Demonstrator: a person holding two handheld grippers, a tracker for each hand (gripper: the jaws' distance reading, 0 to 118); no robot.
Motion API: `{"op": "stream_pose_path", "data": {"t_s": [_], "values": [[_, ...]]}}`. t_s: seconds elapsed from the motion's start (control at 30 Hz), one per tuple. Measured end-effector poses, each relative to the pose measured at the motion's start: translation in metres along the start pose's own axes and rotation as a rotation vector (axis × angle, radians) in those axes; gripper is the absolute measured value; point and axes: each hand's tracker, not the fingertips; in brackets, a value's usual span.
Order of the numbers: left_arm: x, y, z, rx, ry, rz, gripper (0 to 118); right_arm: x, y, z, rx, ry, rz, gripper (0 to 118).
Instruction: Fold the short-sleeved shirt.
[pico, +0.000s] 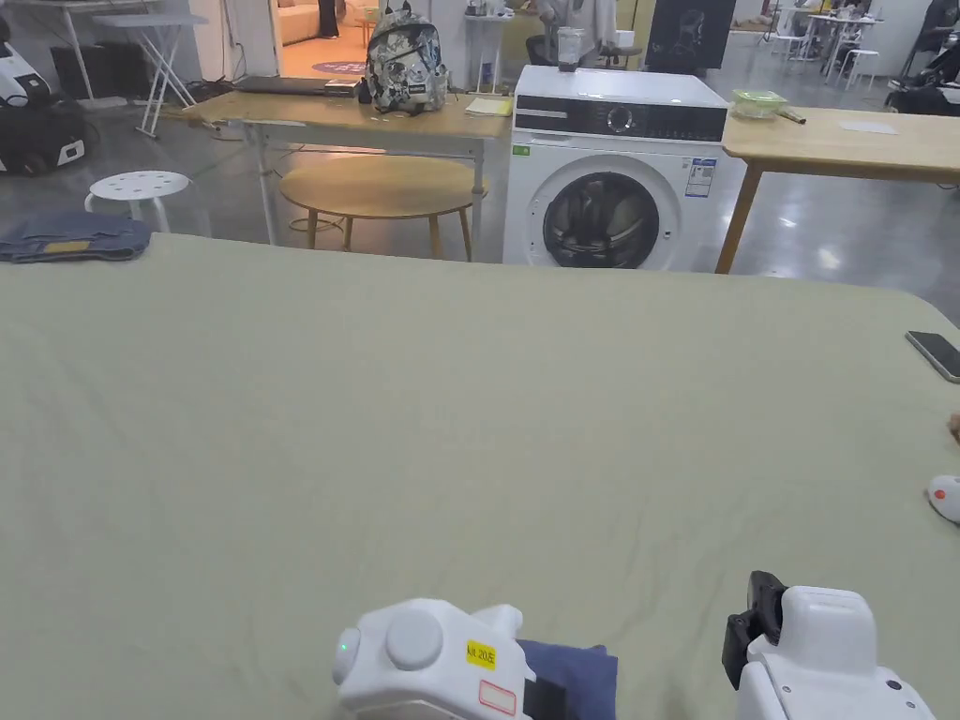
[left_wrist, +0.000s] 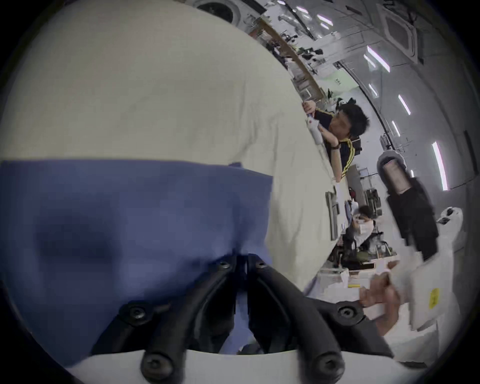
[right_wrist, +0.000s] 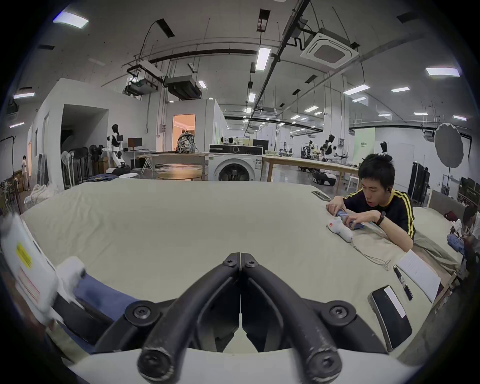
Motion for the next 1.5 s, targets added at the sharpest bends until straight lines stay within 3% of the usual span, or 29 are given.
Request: {"op": "stream_pose_path", "data": {"t_s": [0.27,0.4,0.73,1.0,1.3,1.5], "values": [[0.0,-0.008,0.019,0.044,-0.033,-0.011,0,0.002,0.003,0.002,0.011,-0.005,0.004,0],[0.005,-0.009,0.069,0.198,-0.015,-0.08,0,-0.002,0.007,0.0,0.019,0.001,0.003,0],[0.027,-0.057,0.178,0.859,0.55,-0.379,0,-0.029,0.025,-0.013,0.05,0.037,-0.023,0],[0.019,-0.077,0.2,1.222,0.781,-0.426,0,-0.041,0.042,-0.021,0.116,0.04,-0.051,0],[0.02,-0.082,0.21,1.268,0.796,-0.407,0,-0.038,0.046,-0.002,0.209,0.019,-0.044,0],[0.013,-0.086,0.214,1.249,0.769,-0.381,0,-0.059,0.013,0.024,0.082,0.104,0.002,0]]}}
